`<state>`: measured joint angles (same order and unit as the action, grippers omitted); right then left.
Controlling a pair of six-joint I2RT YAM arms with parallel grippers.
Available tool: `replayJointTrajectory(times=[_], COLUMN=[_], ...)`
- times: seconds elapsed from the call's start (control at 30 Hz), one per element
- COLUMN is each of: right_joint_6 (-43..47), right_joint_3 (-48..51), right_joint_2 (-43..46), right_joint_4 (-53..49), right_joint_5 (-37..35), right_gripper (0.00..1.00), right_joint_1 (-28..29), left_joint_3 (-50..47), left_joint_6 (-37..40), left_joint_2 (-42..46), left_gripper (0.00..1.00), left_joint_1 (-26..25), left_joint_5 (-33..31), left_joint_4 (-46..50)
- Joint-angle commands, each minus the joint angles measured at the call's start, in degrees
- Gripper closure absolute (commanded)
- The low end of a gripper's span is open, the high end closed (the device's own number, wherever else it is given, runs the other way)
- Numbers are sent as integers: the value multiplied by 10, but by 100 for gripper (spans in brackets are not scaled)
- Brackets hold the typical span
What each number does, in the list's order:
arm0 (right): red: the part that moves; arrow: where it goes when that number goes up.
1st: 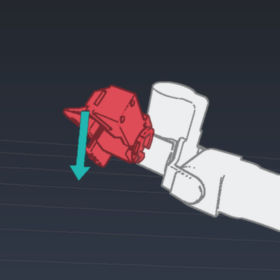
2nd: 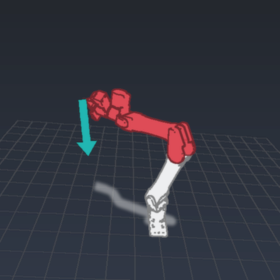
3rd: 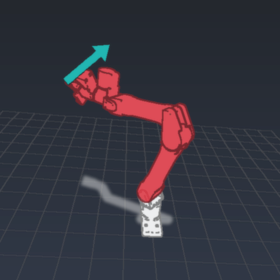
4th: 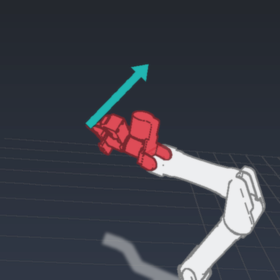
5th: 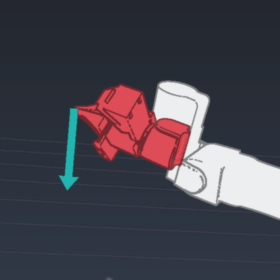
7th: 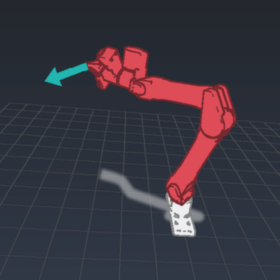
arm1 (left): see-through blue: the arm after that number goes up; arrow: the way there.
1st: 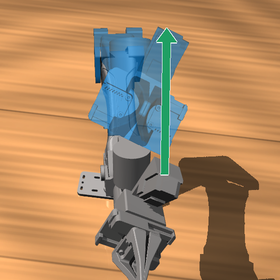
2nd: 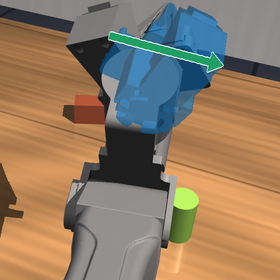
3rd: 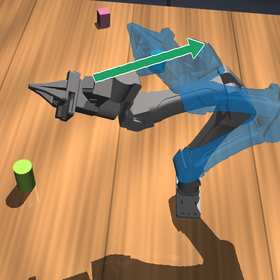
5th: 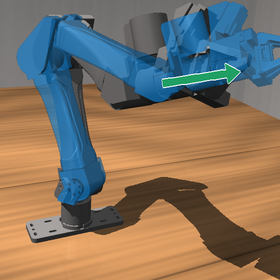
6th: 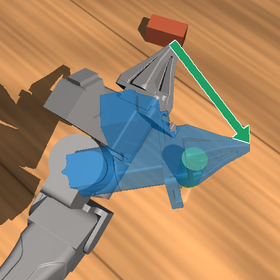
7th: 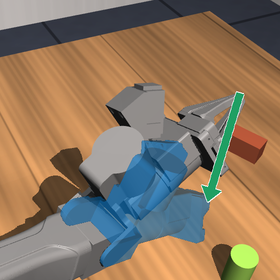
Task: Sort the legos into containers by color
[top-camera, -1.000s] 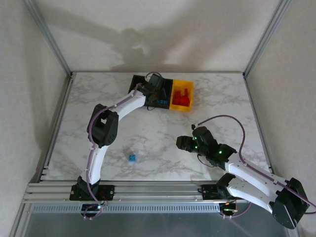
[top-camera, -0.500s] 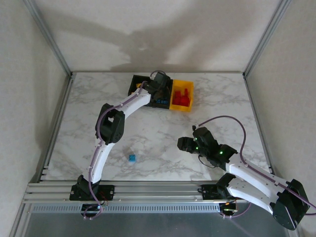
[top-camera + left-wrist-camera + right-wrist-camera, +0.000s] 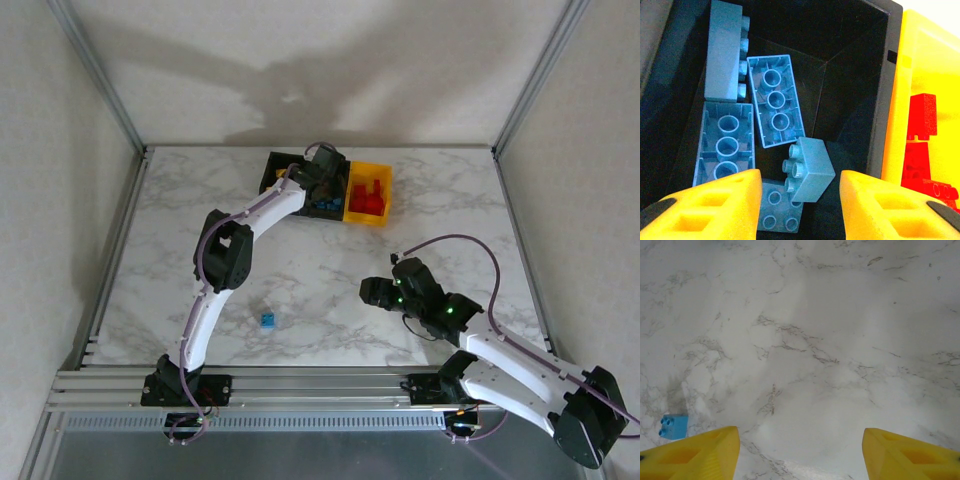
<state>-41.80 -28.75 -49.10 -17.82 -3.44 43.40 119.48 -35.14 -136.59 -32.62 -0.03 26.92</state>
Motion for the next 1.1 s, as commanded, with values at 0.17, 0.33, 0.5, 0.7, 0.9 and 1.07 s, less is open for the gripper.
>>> replayJointTrajectory(times=[0.17,0.33,0.5,0.7,0.9,1.07], right_joint_6=[12,50,88,108,128,138], right_joint_3=[-6,-2,17,12,6,-4], right_joint_2=[9,11,-4,-19,-54,-104], right_joint_4=[21,67,118,143,153,159], right_joint_5=[11,48,91,120,139,164], right_gripper=[34,33,35,35,35,35], right_joint_1=[4,7,12,33,69,114], left_joint_3=[-127,-322,-512,-667,-753,-808], left_joint_6=[13,7,-17,-41,-70,-90], left_joint_2=[174,328,479,630,745,782], left_gripper=[53,53,55,54,49,50], left_joint_1=[-32,-39,-41,-44,-45,-49], left_joint_5=[-1,-2,-6,-29,-8,3], left_joint_4=[-16,-53,-63,-3,52,66])
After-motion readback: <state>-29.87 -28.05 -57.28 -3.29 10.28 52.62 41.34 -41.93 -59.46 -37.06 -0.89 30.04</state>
